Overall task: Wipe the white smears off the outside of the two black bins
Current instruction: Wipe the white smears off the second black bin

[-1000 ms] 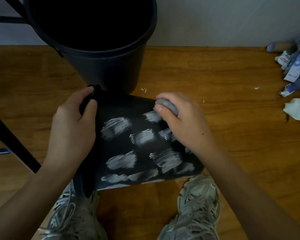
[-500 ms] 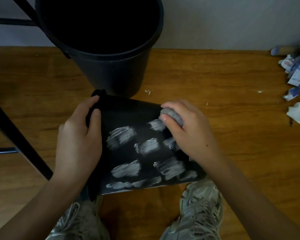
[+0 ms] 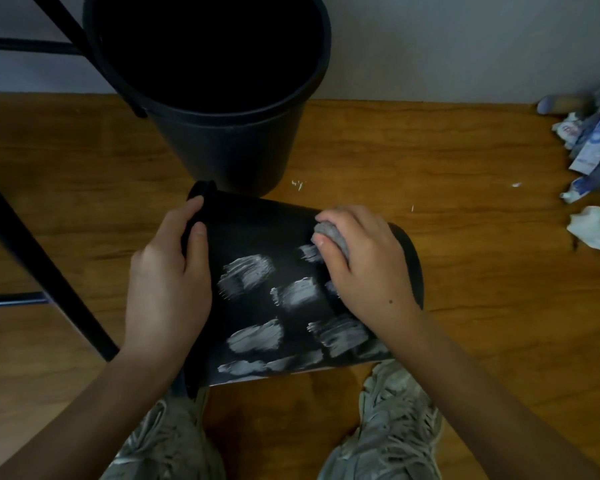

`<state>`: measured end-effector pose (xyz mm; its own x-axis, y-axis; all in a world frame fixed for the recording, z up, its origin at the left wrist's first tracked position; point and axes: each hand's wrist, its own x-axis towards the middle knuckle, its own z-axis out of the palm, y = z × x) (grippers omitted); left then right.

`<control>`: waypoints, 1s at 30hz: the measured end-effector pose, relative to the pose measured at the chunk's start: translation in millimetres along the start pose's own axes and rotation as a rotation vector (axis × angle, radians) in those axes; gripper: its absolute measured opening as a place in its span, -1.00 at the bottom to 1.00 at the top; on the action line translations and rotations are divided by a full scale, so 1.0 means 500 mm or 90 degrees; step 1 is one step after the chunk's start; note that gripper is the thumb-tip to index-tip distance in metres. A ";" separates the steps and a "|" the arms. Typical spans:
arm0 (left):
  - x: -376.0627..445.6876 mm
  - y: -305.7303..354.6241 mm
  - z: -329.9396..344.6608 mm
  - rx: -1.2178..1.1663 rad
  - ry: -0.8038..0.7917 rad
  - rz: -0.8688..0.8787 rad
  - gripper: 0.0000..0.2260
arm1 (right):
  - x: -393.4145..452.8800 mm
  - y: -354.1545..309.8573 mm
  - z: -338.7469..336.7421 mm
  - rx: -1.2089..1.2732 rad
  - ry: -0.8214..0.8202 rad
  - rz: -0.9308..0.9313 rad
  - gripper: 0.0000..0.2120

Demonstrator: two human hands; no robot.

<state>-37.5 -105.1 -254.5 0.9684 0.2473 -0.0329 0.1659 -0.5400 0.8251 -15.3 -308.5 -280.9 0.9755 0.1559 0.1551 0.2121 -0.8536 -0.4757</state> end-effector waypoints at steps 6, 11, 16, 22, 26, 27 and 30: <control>-0.007 0.003 -0.006 0.028 -0.011 -0.019 -0.67 | -0.005 -0.002 -0.013 -0.043 -0.043 -0.031 -0.65; 0.003 0.007 -0.005 0.101 -0.022 -0.002 -0.66 | 0.007 -0.007 -0.031 -0.059 -0.097 -0.033 -0.63; 0.000 0.011 -0.013 0.118 -0.053 -0.022 -0.64 | 0.011 -0.009 -0.050 -0.049 -0.168 -0.035 -0.71; 0.013 0.073 -0.023 -0.017 -0.100 -0.202 -0.79 | 0.031 -0.021 -0.087 -0.049 -0.255 0.015 -0.70; -0.014 0.115 -0.037 -0.133 -0.134 -0.306 -0.82 | 0.037 -0.041 -0.113 -0.029 -0.263 0.062 -0.73; -0.032 0.133 -0.046 -0.153 -0.135 -0.305 -0.84 | 0.032 -0.049 -0.129 -0.023 -0.257 0.064 -0.74; -0.076 0.199 -0.093 -0.166 -0.101 -0.227 -0.88 | 0.017 -0.082 -0.202 0.000 -0.202 0.021 -0.76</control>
<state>-66.3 -130.8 -144.9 0.8794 0.2433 -0.4093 0.4608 -0.2188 0.8601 -21.7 -322.2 -172.5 0.9513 0.2758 -0.1379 0.1805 -0.8606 -0.4763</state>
